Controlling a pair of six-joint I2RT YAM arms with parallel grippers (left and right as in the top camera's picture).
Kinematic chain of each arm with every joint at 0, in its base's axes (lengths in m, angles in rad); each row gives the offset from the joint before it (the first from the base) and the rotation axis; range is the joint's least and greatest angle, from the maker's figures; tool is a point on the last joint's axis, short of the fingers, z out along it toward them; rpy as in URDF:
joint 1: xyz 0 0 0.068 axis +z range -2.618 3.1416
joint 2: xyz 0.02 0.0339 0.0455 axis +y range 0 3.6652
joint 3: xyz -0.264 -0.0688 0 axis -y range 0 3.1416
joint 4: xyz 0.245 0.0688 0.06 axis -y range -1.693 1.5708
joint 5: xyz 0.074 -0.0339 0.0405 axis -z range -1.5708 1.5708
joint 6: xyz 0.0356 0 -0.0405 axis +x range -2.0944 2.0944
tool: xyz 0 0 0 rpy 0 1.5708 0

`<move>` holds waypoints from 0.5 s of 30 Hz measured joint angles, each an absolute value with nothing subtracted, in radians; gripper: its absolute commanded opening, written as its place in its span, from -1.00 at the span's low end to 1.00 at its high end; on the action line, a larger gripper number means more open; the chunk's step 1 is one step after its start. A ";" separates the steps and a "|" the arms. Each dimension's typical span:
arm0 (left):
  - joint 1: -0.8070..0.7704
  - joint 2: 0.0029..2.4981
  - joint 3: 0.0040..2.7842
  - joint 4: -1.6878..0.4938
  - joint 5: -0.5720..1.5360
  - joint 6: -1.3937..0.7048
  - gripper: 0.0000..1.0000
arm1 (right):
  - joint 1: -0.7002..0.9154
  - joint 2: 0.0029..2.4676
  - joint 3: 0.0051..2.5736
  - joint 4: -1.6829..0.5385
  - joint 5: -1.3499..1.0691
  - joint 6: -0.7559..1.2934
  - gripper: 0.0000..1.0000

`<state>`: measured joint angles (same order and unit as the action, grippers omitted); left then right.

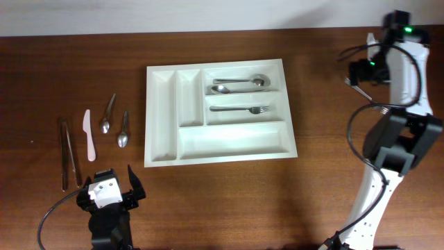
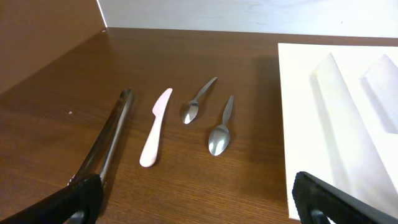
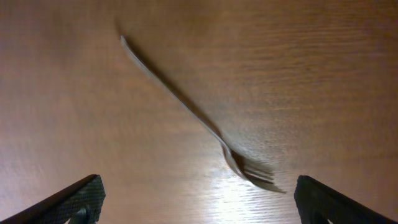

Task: Pack container
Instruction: 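Withdraw the right gripper to the forks right of the tray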

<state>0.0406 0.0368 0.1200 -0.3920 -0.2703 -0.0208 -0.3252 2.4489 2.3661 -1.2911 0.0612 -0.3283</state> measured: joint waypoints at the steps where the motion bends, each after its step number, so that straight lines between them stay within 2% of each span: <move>1: 0.041 0.037 0.120 -0.392 -0.270 -0.021 0.99 | -0.344 2.449 2.366 -1.307 0.029 -0.392 0.97; 9: 0.041 0.037 0.120 -0.392 -0.270 -0.021 0.99 | -0.371 2.449 2.366 -1.332 -0.083 -0.736 0.97; 15: 0.041 0.037 0.120 -0.392 -0.271 -0.021 0.98 | -0.361 2.449 2.366 -1.330 -0.097 -0.865 0.97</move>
<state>0.0406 0.0368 0.1200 -0.3920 -0.2707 -0.0208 -0.3611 2.4489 2.3661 -1.3296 -0.0967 -0.8650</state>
